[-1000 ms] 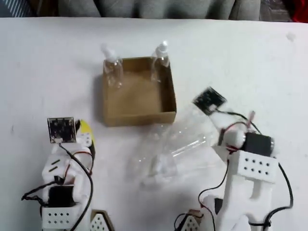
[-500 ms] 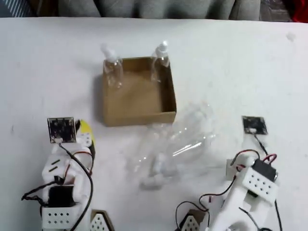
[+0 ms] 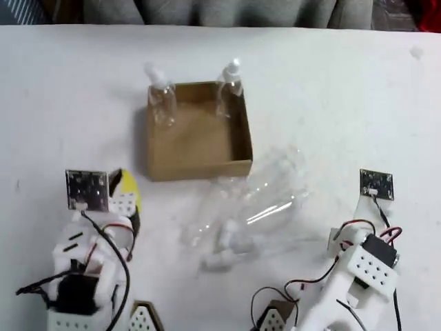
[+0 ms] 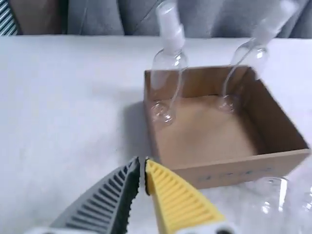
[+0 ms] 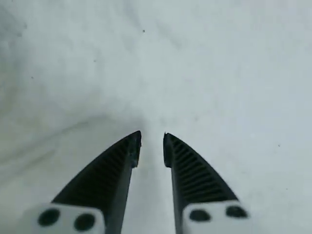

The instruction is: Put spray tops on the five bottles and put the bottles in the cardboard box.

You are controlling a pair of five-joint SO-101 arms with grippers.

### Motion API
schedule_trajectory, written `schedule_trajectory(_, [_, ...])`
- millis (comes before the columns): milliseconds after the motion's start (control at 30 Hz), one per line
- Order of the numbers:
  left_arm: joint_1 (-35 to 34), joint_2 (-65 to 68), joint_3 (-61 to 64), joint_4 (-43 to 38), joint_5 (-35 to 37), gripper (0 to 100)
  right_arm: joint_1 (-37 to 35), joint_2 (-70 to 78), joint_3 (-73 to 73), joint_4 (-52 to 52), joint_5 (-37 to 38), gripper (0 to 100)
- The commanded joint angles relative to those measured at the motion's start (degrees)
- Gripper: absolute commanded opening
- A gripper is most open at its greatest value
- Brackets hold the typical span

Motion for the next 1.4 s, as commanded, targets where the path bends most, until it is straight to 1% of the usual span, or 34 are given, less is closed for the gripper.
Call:
schedule_trajectory(0, [8.6, 10.2, -17.8, 9.5, -0.5, 2, 0.6, -0.7, -0.3, -1.2, 0.8, 3.8])
schedule_trajectory(100, [13.4, 20.1, -26.5, 14.7, -1.3, 2, 0.8, -0.7, -0.2, -2.0, 0.8, 3.8])
schedule_trajectory(200, [18.8, 28.1, -31.7, 18.3, -7.6, 2, 0.5, -0.7, 0.3, -2.2, 0.8, 3.8])
schedule_trajectory(400, [32.5, 36.4, -31.3, 22.0, -17.1, 2, 0.5, -0.7, 0.4, -3.2, 0.8, 3.8])
schedule_trajectory(500, [40.5, 39.1, -27.3, 20.3, -19.6, 2, 0.5, -0.7, 0.4, -3.2, 0.8, 3.8])
schedule_trajectory(633, [48.9, 40.1, -19.9, 14.0, -19.5, 2, 0.5, -0.7, 0.4, -3.2, 0.8, 3.8])
schedule_trajectory(667, [50.9, 40.1, -18.2, 12.1, -19.5, 3, 0.5, -0.7, 0.4, -3.2, 0.8, 3.8])
schedule_trajectory(733, [54.1, 40.2, -15.0, 8.7, -18.9, 8, 0.5, -0.7, 0.4, -3.3, 0.8, 3.8])
schedule_trajectory(800, [55.6, 40.4, -11.9, 4.5, -15.1, 15, 0.4, -0.7, 0.4, -3.3, 0.8, 3.8])
schedule_trajectory(867, [55.6, 40.5, -8.7, -0.1, -11.6, 21, 0.3, -0.7, 0.4, -3.3, 0.8, 3.8])
schedule_trajectory(900, [55.5, 40.6, -7.6, -1.5, -11.6, 22, -0.2, -0.7, 0.7, -3.3, 0.8, 3.8])
schedule_trajectory(1033, [55.3, 40.6, -6.3, -2.4, -14.9, 19, -1.6, -0.7, 1.0, -3.6, 0.8, 3.8])
schedule_trajectory(1100, [53.7, 40.6, -6.3, -2.5, -15.6, 19, -1.6, -0.7, 1.0, -3.6, 0.8, 3.8])
schedule_trajectory(1200, [50.7, 41.3, -5.6, -5.0, -17.3, 19, -1.6, -0.7, 1.0, -3.6, 0.8, 3.8])
schedule_trajectory(1267, [49.5, 44.4, -5.3, -7.5, -17.8, 19, -1.6, -0.7, 1.0, -3.6, 0.8, 3.8])
schedule_trajectory(1367, [49.0, 52.8, -7.5, -11.1, -17.8, 19, -1.6, -0.7, 1.1, -3.6, 0.8, 3.8])
